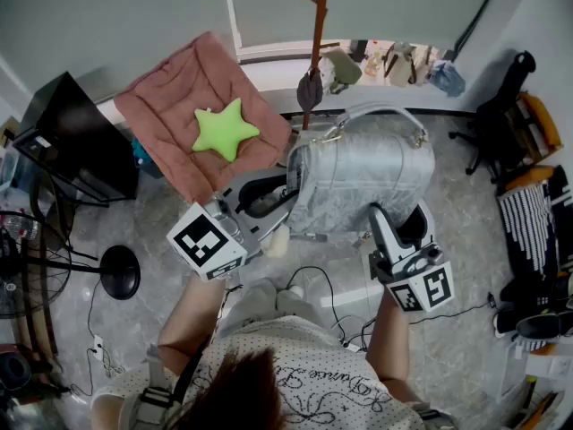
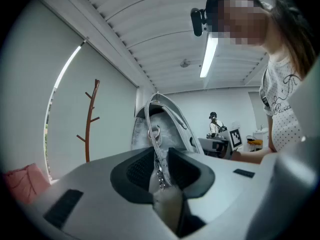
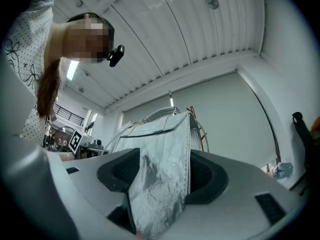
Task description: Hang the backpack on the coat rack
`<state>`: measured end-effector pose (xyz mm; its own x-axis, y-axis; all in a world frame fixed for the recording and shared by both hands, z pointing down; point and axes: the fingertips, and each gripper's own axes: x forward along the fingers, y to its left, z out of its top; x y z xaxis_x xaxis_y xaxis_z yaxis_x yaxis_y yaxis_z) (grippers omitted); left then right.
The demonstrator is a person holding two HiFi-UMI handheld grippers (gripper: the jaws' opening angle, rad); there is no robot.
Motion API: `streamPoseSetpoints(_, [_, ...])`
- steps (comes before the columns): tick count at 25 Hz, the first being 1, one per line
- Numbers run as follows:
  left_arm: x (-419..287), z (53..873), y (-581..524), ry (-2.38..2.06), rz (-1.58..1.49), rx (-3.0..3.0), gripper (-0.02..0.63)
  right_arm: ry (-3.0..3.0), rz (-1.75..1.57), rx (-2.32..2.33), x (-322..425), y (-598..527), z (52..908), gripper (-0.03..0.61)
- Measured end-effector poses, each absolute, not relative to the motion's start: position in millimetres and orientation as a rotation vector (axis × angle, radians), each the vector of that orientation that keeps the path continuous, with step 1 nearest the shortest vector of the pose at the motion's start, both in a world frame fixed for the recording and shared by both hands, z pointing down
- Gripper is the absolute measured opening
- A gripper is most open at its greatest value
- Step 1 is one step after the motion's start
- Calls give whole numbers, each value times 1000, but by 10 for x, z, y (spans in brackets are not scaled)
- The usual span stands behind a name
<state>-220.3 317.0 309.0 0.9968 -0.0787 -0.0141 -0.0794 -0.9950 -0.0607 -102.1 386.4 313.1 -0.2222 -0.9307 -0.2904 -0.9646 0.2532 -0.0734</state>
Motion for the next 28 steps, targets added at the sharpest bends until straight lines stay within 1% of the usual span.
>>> streamPoseSetpoints(20, [-2029,2938,3100,146,88,-2963,57,2241,255,-1691,-812,3860,2943,241])
streamPoseSetpoints(24, [-1915,2872,2892,145,117,-2945,55,2233,273,-1688,-696,3686,2870,230])
streamPoseSetpoints(28, [-1676,2854,2304,138,117,-2974,52,2226,270,-1700,-465,3116,2817,225])
